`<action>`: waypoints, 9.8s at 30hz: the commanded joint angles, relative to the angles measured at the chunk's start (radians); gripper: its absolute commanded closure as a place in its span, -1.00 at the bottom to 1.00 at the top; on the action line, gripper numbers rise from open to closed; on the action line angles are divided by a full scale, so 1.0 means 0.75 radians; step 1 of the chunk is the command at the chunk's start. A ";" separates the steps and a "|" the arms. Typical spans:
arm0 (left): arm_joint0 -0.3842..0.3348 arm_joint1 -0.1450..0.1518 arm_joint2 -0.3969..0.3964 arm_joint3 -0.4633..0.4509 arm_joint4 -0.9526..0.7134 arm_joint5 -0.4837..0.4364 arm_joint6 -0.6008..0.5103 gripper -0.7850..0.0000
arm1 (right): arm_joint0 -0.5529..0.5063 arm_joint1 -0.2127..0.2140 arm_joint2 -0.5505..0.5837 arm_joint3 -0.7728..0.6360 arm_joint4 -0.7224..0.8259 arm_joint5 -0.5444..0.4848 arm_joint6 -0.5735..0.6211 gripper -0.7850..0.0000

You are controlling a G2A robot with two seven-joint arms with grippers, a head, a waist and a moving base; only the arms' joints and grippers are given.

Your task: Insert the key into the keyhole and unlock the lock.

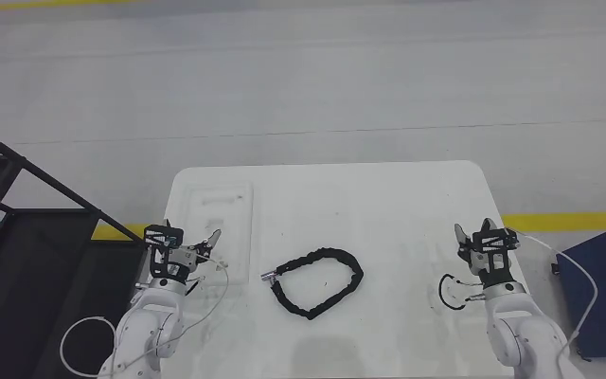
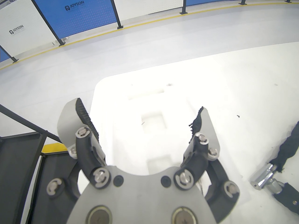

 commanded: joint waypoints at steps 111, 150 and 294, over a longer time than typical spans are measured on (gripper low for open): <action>-0.483 0.240 0.152 0.011 -0.726 -0.463 -1.751 1.00 | 0.000 0.000 0.000 0.000 0.000 0.000 0.000 -1.00; 0.088 0.283 -0.382 -0.276 -0.974 -1.115 -0.761 1.00 | 0.000 0.000 0.000 0.000 0.000 0.000 0.000 -1.00; -0.092 0.367 -0.152 0.204 -2.239 -1.321 -1.008 1.00 | 1.728 -0.519 -1.817 1.192 0.131 -1.226 0.530 0.15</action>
